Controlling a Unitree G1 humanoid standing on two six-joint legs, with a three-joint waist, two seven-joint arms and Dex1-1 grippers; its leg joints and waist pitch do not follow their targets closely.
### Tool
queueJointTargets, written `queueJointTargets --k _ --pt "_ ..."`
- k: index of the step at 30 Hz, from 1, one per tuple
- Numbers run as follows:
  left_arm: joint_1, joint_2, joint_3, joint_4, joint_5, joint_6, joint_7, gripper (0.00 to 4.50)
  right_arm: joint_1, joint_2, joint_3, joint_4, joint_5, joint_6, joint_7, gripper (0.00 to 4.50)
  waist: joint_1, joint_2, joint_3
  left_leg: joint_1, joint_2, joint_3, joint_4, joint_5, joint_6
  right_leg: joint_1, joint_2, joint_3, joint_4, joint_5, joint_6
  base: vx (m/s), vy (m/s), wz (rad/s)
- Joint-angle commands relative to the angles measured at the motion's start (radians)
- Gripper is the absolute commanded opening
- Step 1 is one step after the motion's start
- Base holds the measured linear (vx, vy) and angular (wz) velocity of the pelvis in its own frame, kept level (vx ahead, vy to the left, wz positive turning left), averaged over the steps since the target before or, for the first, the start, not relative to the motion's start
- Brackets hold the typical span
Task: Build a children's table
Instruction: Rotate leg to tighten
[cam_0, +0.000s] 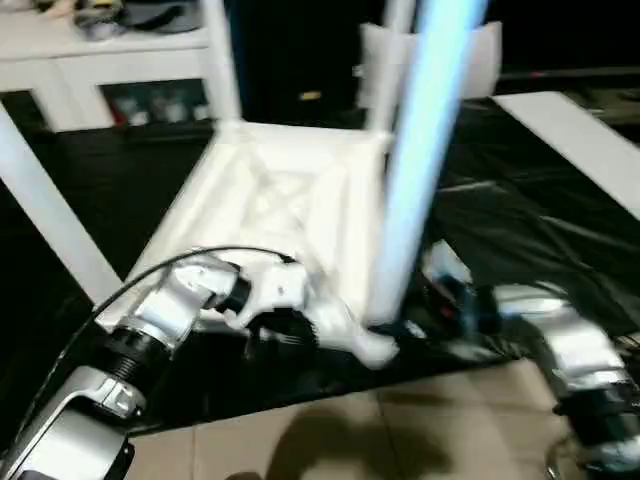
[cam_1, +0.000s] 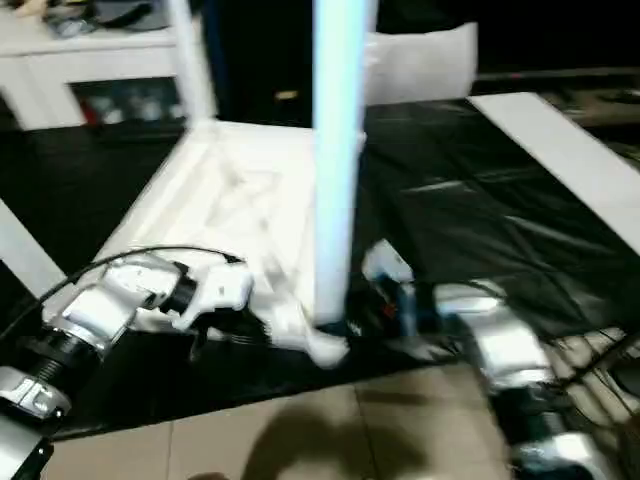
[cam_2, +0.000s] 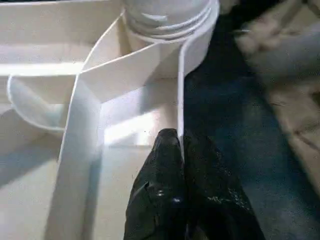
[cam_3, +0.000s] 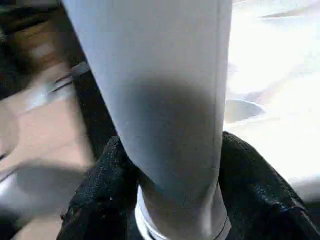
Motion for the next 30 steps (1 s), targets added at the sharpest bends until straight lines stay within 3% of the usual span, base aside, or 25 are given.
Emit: queueJointTargets --k 1,2,5,8,10,11,14,15,18,19,21,25,27,30 --pt "-0.004 -0.107 -0.038 -0.058 -0.037 0.055 0.039 0.0 -0.057 0.078 -0.01 0.058 -0.055 0.069 -0.223 1.99 -0.004 -0.01 -0.043 -0.007 0.03 -0.007 -0.082 -0.254 0.001 0.048 -0.061 0.048 -0.099 -0.428 -0.143 0.0 0.0 0.0" --pt "-0.006 -0.12 -0.036 -0.063 -0.032 0.084 0.063 0.0 -0.068 0.102 -0.019 0.066 -0.06 0.092 -0.272 1.99 -0.024 -0.009 -0.039 -0.003 0.028 -0.012 -0.084 -0.296 -0.013 0.043 -0.06 0.045 -0.105 -0.473 -0.132 0.0 0.0 0.0" --pt "-0.022 -0.179 -0.015 -0.067 -0.011 0.173 0.166 0.0 -0.095 0.174 -0.042 0.079 -0.079 0.139 -0.408 1.98 -0.043 -0.008 -0.042 -0.007 0.026 -0.016 -0.085 -0.302 -0.015 0.044 -0.059 0.043 -0.106 -0.457 -0.129 0.0 0.0 0.0" --pt "-0.04 -0.247 0.014 -0.062 0.009 0.258 0.285 0.0 -0.124 0.25 -0.071 0.123 -0.109 0.16 -0.564 1.97 -0.061 -0.01 -0.043 -0.004 0.024 -0.01 -0.079 -0.289 -0.007 0.036 -0.056 0.048 -0.105 -0.413 -0.156 0.0 0.0 0.0" --pt "-0.048 -0.271 0.021 -0.057 0.022 0.278 0.332 0.0 -0.131 0.276 -0.077 0.143 -0.108 0.149 -0.595 1.97 -0.061 -0.011 -0.045 -0.002 0.022 -0.007 -0.077 -0.272 0.007 0.036 -0.055 0.048 -0.109 -0.399 -0.16 0.0 0.0 0.0" --pt "-0.05 -0.277 0.019 -0.057 0.031 0.285 0.349 0.0 -0.131 0.285 -0.076 0.15 -0.111 0.134 -0.598 2.53 -0.059 -0.011 -0.047 -0.004 0.022 -0.005 -0.074 -0.253 0.017 0.038 -0.056 0.05 -0.107 -0.369 -0.167 0.0 0.0 0.0" --pt "-0.062 -0.282 0.018 -0.044 0.06 0.284 0.388 0.0 -0.125 0.293 -0.072 0.155 -0.117 0.074 -0.589 2.73 -0.049 -0.011 -0.053 -0.004 0.024 0.0 -0.071 -0.18 0.044 0.042 -0.054 0.054 -0.096 -0.232 -0.204 0.0 0.0 0.0" --pt "-0.062 -0.282 0.018 -0.044 0.06 0.284 0.388 0.0 -0.125 0.293 -0.072 0.155 -0.117 0.074 -0.589 3.02 -0.046 -0.011 -0.054 -0.006 0.025 0.0 -0.07 -0.165 0.049 0.044 -0.054 0.054 -0.093 -0.207 -0.211 0.0 0.0 0.0" --pt "-0.059 -0.268 0.019 -0.051 0.066 0.284 0.383 0.0 -0.108 0.277 -0.068 0.13 -0.128 0.054 -0.569 3.13 -0.033 -0.008 -0.055 -0.005 0.027 0.002 -0.069 -0.128 0.066 0.047 -0.053 0.053 -0.085 -0.136 -0.229 0.0 0.0 0.0" --pt "-0.059 -0.268 0.019 -0.051 0.066 0.284 0.383 0.0 -0.108 0.277 -0.068 0.13 -0.128 0.054 -0.569 3.13 -0.032 -0.009 -0.055 -0.006 0.027 0.001 -0.07 -0.125 0.067 0.049 -0.054 0.053 -0.084 -0.13 -0.229 0.0 0.0 0.0" --pt "-0.056 -0.256 0.016 -0.054 0.069 0.274 0.372 0.0 -0.102 0.268 -0.075 0.122 -0.127 0.049 -0.563 3.54 -0.03 -0.009 -0.052 -0.006 0.027 0.002 -0.073 -0.148 0.061 0.049 -0.054 0.053 -0.088 -0.162 -0.223 0.0 0.0 0.0" --pt "-0.027 -0.195 0.01 -0.071 0.05 0.217 0.294 0.0 -0.051 0.169 -0.081 0.069 -0.107 -0.011 -0.449 3.89 -0.024 -0.007 -0.051 -0.004 0.029 0.001 -0.074 -0.182 0.058 0.049 -0.055 0.054 -0.094 -0.204 -0.203 0.0 0.0 0.0" --pt "-0.012 -0.161 -0.001 -0.072 0.036 0.144 0.228 0.0 -0.01 0.091 -0.05 0.027 -0.108 -0.062 -0.332 4.03 -0.02 -0.009 -0.052 -0.004 0.03 0.001 -0.074 -0.172 0.062 0.048 -0.054 0.054 -0.092 -0.188 -0.208 0.0 0.0 0.0" --pt "0.001 -0.127 -0.017 -0.069 0.025 0.068 0.162 0.0 0.024 0.026 -0.046 -0.025 -0.084 -0.069 -0.227 4.31 -0.008 -0.01 -0.053 -0.005 0.031 0.001 -0.072 -0.154 0.084 0.049 -0.054 0.055 -0.088 -0.142 -0.215 0.0 0.0 0.0"
